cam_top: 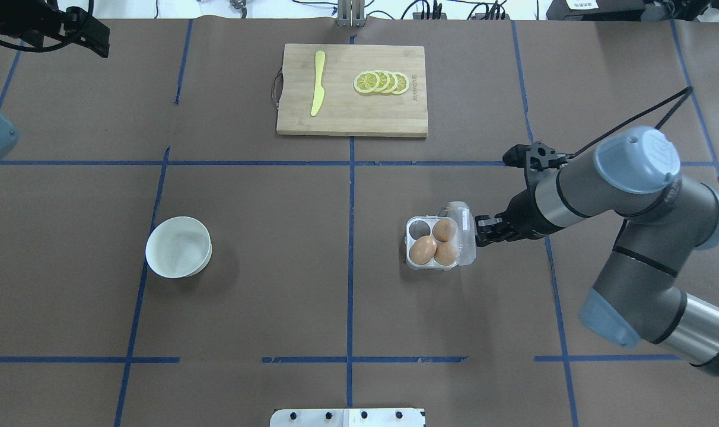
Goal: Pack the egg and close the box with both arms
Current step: 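Swing the clear lid over the eggs with the right gripper and withdraw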
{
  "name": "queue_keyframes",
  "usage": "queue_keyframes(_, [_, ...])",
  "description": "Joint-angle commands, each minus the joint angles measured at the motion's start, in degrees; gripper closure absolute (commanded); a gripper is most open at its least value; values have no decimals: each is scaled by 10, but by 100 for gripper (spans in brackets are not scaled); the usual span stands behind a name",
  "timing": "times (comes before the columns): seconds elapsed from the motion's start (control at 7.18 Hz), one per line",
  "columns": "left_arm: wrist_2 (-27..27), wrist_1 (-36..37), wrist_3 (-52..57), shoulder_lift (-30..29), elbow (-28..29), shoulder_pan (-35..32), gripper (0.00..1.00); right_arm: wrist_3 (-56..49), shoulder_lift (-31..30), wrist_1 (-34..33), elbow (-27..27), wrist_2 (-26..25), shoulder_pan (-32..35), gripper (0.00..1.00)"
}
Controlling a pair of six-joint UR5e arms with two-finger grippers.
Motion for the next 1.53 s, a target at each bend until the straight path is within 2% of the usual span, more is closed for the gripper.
queue_keyframes(0.0, [-2, -5, 29, 22, 3, -1, 0, 9, 101, -82, -19, -14, -18, 100])
queue_keyframes(0.14, [-2, -5, 42, 33, 2, -1, 0, 10, 128, -102, -17, -13, -19, 100])
queue_keyframes(0.28, [-2, -5, 56, 42, 3, -5, 0, 43, 136, -112, -8, -14, -19, 30])
queue_keyframes(0.42, [-22, -5, 90, 61, 5, -14, 0, 68, 129, -119, 13, -25, -9, 0])
queue_keyframes(0.7, [-75, -5, 203, 99, 22, -73, 0, 38, 128, -258, 59, -21, 56, 0])
queue_keyframes(0.98, [-83, -6, 292, 120, 59, -127, 0, -117, 115, -366, 70, -18, 132, 0])
queue_keyframes(1.11, [-88, -5, 350, 128, 81, -160, 0, -214, 94, -399, 73, -18, 161, 0])
queue_keyframes(1.25, [-98, -6, 403, 141, 106, -186, 0, -300, 52, -402, 76, -7, 211, 0])
queue_keyframes(1.39, [-143, -8, 444, 162, 139, -201, 0, -378, 10, -400, 73, 37, 265, 0])
